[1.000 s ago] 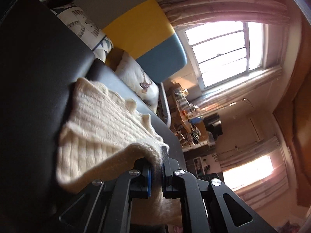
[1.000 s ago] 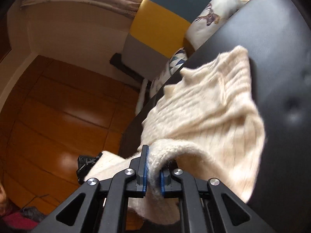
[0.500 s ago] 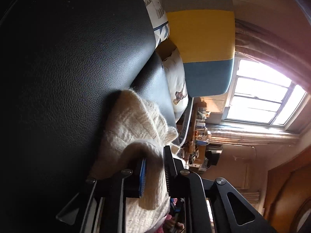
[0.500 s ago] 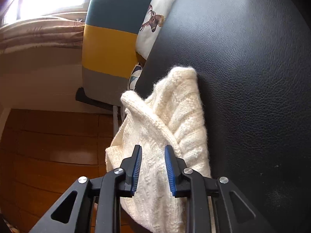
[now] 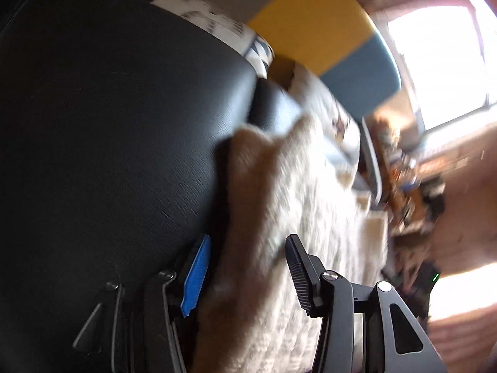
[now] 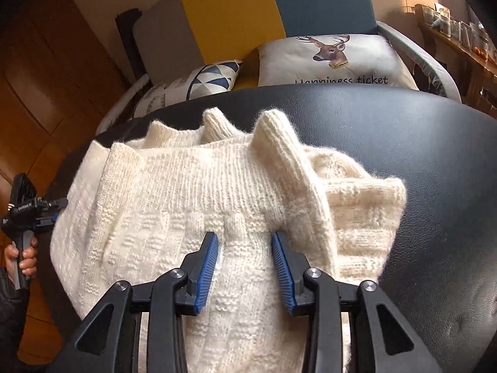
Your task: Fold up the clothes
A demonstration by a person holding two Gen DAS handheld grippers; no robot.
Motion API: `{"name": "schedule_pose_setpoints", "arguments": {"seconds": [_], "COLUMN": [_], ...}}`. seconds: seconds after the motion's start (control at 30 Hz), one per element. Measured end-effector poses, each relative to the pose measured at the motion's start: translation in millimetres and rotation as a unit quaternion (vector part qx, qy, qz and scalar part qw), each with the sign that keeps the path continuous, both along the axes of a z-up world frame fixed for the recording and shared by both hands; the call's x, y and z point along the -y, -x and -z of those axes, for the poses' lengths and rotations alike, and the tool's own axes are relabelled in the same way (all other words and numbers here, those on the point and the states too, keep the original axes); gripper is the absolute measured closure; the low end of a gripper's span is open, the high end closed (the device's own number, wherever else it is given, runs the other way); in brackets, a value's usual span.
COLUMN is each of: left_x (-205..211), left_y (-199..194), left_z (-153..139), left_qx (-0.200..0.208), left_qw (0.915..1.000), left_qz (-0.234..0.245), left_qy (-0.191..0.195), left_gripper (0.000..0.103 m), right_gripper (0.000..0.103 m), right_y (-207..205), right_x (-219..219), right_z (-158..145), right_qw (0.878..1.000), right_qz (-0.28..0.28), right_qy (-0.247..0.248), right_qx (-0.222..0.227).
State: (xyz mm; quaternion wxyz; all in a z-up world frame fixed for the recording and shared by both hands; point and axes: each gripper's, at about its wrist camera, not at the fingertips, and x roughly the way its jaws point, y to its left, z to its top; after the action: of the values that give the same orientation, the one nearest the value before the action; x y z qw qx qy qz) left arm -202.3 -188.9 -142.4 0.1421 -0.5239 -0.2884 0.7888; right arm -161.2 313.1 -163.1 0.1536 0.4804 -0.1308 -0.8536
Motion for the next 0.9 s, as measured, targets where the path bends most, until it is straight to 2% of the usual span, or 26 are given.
{"name": "schedule_pose_setpoints", "arguments": {"seconds": [0.13,0.37,0.4,0.47,0.53,0.6,0.7,0.73,0.83,0.9], "left_x": [-17.9,-18.2,-14.8,-13.8,-30.6,-59.0,-117.6,-134.6,-161.5,-171.0], "left_y": [-20.1,-84.0,-93.6,-103.6,-102.6,-94.9,-73.7,-63.7,-35.6,-23.3], "left_z": [9.3,4.3,-2.4,-25.6,-55.9,-81.0,-91.0,-86.5,-64.3,-52.7], "left_qx": [0.006,0.01,0.005,-0.032,-0.091,-0.141,-0.18,-0.179,-0.151,-0.134], "left_qw": [0.9992,0.9983,0.9981,0.9952,0.9874,0.9752,0.9472,0.9397,0.9275,0.924], "left_qz": [0.033,0.045,0.04,0.028,0.057,0.108,0.204,0.23,0.282,0.304], "left_qy": [0.024,0.035,0.046,0.088,0.116,0.131,0.17,0.18,0.194,0.189], "left_gripper": [0.054,0.054,0.054,0.056,0.055,0.052,0.05,0.05,0.05,0.05], "right_gripper": [0.069,0.071,0.071,0.069,0.067,0.066,0.065,0.064,0.063,0.063], "right_y": [-23.5,-91.7,-97.0,-107.4,-108.8,-103.0,-89.4,-82.7,-55.3,-44.4], "right_x": [-22.0,-39.4,-40.9,-43.5,-37.1,-24.6,-8.2,-3.9,4.9,4.4], "right_z": [7.5,4.0,0.1,-7.9,-23.2,-35.7,-48.5,-49.9,-46.6,-39.1], "right_qw": [0.999,0.998,0.998,0.998,1.0,1.0,0.995,0.993,0.985,0.983], "right_qz": [0.013,0.008,0.009,0.01,-0.002,-0.026,-0.058,-0.064,-0.071,-0.073], "right_qy": [0.033,0.059,0.06,0.061,0.028,-0.014,-0.074,-0.096,-0.153,-0.166], "right_qx": [0.02,0.035,0.033,0.029,0.013,-0.005,-0.021,-0.021,-0.024,-0.013]}}
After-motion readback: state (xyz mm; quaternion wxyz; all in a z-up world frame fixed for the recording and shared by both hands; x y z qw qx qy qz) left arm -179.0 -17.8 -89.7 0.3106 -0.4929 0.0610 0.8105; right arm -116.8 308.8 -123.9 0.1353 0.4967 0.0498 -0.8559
